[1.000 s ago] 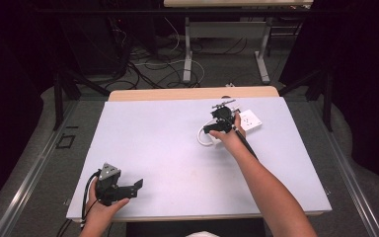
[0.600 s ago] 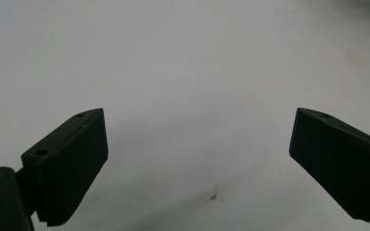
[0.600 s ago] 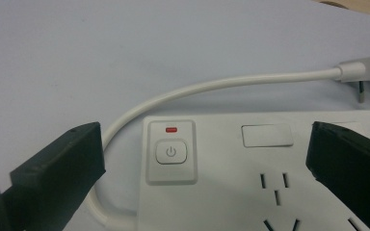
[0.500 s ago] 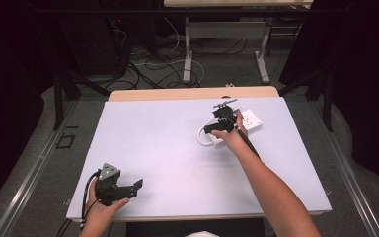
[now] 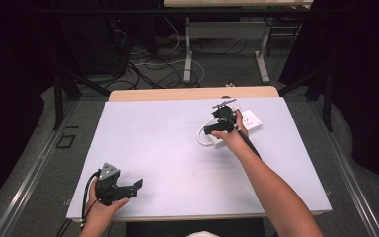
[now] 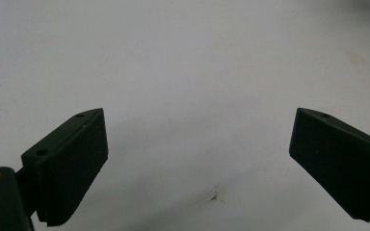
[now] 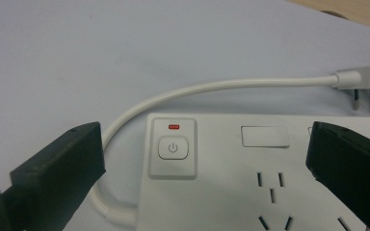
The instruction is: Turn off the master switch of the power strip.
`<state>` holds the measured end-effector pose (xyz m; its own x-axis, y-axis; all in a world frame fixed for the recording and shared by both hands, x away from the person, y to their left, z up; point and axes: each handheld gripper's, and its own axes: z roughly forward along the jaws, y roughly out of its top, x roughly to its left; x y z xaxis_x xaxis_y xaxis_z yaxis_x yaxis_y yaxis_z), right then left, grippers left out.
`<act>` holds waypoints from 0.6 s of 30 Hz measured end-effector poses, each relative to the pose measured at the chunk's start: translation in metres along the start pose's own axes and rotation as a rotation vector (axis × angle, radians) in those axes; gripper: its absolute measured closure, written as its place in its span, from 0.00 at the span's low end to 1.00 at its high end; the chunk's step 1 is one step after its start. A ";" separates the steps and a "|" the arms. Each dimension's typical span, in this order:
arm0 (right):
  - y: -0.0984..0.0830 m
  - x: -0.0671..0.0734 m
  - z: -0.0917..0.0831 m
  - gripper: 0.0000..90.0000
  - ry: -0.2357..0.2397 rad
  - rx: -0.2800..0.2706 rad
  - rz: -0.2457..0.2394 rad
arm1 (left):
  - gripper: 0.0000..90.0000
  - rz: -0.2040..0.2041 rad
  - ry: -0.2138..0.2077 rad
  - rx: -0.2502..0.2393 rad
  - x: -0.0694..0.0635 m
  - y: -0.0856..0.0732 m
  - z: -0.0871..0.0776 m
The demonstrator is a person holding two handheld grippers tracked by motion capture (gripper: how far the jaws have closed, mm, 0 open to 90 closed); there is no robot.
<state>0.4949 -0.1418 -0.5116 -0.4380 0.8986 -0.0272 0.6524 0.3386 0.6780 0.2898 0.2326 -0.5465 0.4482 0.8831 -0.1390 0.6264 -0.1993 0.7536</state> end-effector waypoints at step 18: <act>-0.009 -0.006 -0.019 0.00 0.067 -0.037 -0.068 | 0.07 -0.002 -0.004 0.004 0.000 0.000 0.000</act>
<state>0.4796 -0.1555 -0.5037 -0.5213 0.8530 -0.0258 0.5969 0.3861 0.7033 0.2895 0.2328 -0.5464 0.4492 0.8819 -0.1431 0.6300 -0.1991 0.7506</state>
